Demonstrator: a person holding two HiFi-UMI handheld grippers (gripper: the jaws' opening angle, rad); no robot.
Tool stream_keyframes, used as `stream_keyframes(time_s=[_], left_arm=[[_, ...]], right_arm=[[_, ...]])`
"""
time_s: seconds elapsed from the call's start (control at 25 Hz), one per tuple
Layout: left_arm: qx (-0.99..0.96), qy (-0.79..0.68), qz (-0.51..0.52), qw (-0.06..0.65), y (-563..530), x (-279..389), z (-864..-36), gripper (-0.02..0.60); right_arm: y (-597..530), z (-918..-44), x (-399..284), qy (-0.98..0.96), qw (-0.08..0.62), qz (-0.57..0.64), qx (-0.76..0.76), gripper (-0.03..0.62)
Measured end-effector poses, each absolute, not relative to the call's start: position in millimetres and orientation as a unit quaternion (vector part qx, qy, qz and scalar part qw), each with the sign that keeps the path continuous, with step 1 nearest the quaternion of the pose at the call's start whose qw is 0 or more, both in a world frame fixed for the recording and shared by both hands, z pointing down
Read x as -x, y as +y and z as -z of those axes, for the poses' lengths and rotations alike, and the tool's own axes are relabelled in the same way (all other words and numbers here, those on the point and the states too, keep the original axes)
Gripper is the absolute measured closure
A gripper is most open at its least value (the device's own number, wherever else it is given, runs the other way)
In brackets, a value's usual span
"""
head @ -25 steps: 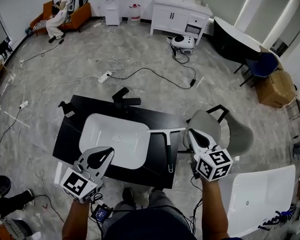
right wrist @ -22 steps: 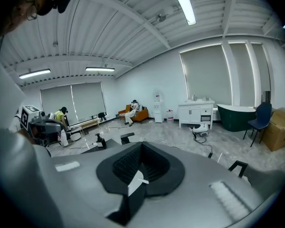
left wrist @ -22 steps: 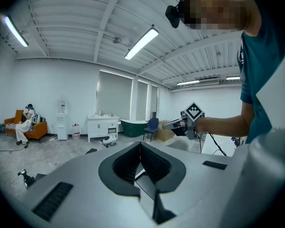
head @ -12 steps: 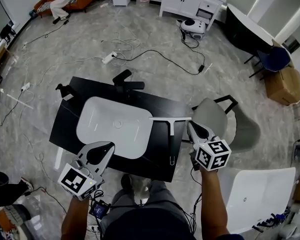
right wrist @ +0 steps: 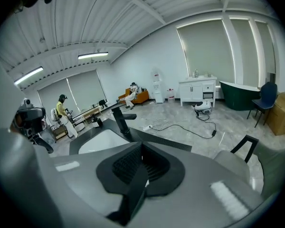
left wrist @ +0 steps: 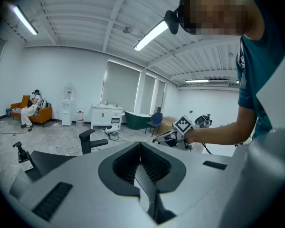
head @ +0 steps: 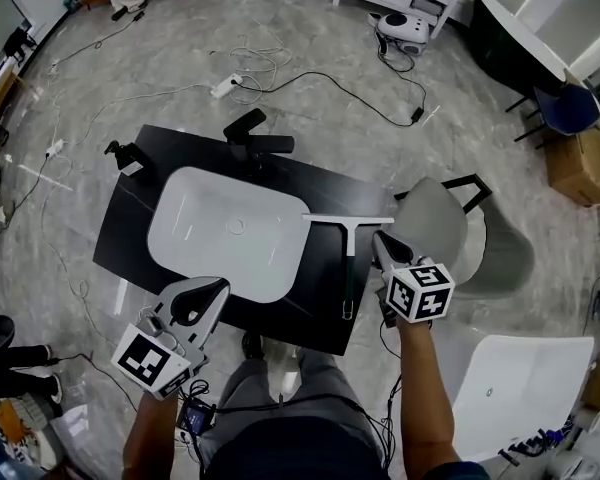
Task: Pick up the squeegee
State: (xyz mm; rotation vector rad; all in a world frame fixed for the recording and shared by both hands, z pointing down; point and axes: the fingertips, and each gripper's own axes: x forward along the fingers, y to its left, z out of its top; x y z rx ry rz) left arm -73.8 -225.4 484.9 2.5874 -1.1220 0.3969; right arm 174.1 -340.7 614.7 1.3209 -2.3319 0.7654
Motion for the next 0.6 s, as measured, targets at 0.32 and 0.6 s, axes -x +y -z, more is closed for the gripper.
stream_keyframes(time_s=[0.32,0.6], left_arm=[[-0.894,-0.389,-0.144,0.168,-231,68,-515,0.575],[-0.895,-0.386,-0.139,0.176,-238,64,-537,0.575]], right_arm=[[-351,-679,-171,-0.811,0.208,-0.303,-0.456,0.557],[-354,-727,-168,-0.802,0.227,-0.330,-0.443,0.482]])
